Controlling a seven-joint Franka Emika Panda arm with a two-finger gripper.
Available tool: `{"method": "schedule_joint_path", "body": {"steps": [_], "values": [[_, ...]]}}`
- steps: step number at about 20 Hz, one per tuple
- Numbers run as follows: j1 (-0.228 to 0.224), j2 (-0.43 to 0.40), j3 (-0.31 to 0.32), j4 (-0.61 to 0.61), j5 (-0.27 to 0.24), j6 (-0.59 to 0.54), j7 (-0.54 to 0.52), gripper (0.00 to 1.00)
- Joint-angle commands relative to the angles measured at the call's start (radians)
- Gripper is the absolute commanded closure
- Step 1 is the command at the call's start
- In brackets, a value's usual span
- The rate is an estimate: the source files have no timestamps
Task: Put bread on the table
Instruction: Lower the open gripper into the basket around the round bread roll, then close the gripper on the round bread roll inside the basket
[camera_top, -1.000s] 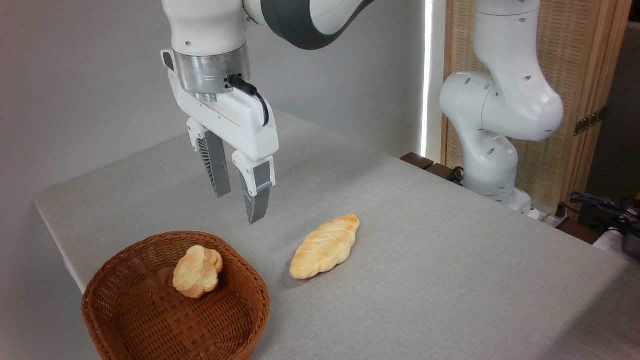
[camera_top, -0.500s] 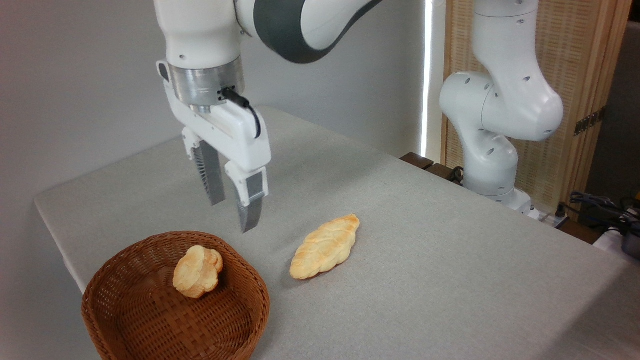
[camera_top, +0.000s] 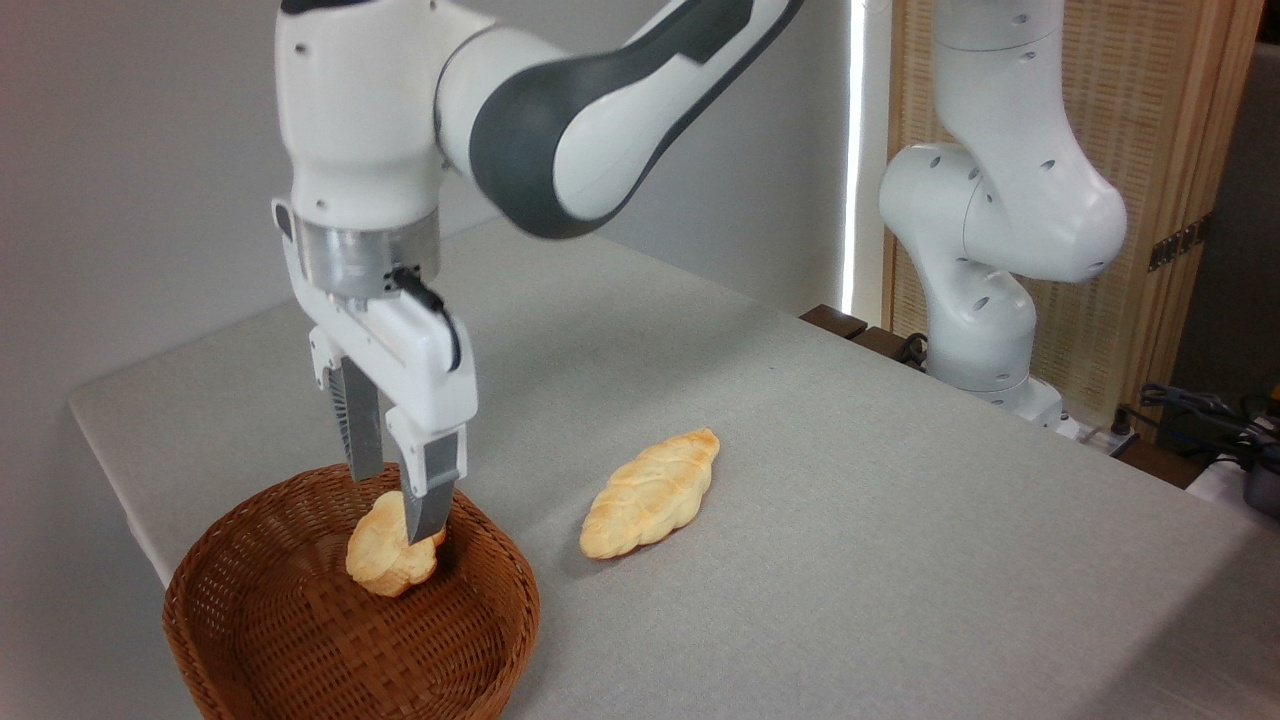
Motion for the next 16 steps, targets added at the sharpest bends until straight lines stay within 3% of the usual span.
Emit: {"method": "schedule_joint_path", "body": {"steps": [1, 12, 16], "values": [[-0.001, 0.044, -0.017, 0.004, 0.033, 0.029, 0.013, 0.0], [-0.003, 0.11, -0.075, 0.004, 0.123, 0.101, 0.014, 0.0], [-0.003, 0.116, -0.088, 0.004, 0.125, 0.101, 0.014, 0.0]]}}
